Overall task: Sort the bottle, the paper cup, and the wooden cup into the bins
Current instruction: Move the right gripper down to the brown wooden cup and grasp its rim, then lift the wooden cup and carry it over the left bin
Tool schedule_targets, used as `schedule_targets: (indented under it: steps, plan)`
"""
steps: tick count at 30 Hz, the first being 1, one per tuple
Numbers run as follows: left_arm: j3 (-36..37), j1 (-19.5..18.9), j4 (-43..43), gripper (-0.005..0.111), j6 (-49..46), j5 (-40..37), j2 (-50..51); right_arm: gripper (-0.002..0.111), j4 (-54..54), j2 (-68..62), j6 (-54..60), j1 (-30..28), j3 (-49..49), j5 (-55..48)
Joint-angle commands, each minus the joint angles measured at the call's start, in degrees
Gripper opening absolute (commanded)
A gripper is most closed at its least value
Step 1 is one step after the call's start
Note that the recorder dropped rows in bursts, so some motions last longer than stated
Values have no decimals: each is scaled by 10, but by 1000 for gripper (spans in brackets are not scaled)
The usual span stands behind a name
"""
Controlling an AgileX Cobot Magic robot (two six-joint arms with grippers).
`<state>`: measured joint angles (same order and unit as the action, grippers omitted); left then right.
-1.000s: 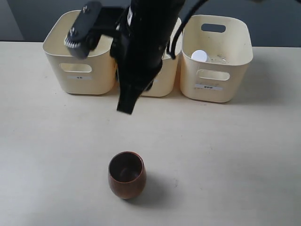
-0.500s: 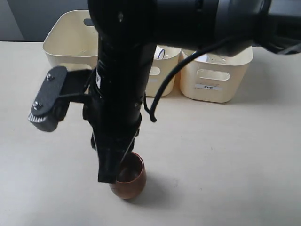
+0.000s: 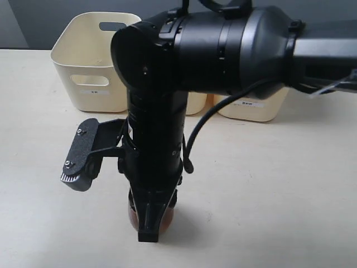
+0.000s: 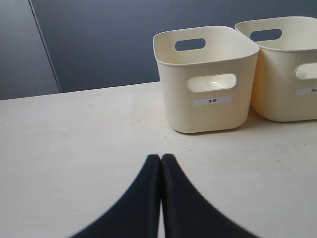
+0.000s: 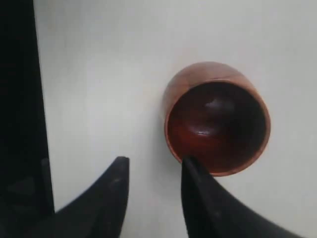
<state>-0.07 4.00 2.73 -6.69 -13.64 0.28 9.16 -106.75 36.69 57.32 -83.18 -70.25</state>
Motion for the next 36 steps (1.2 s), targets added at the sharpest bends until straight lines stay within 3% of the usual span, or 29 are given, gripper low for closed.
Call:
schedule_targets:
  steps: [1, 16, 19, 23, 36]
  plan:
    - [1, 2, -1, 0, 1, 0, -3, 53, -1, -28, 3, 0, 3, 3]
    - [1, 2, -1, 0, 1, 0, -3, 53, -17, -77, 3, 0, 3, 38]
    - [1, 2, -1, 0, 1, 0, -3, 38, -24, -90, 3, 0, 3, 49]
    - [1, 2, -1, 0, 1, 0, -3, 0, -26, -101, 15, 0, 3, 56]
    - [1, 2, -1, 0, 1, 0, -3, -1, -81, -21, 38, 1, -33, 131]
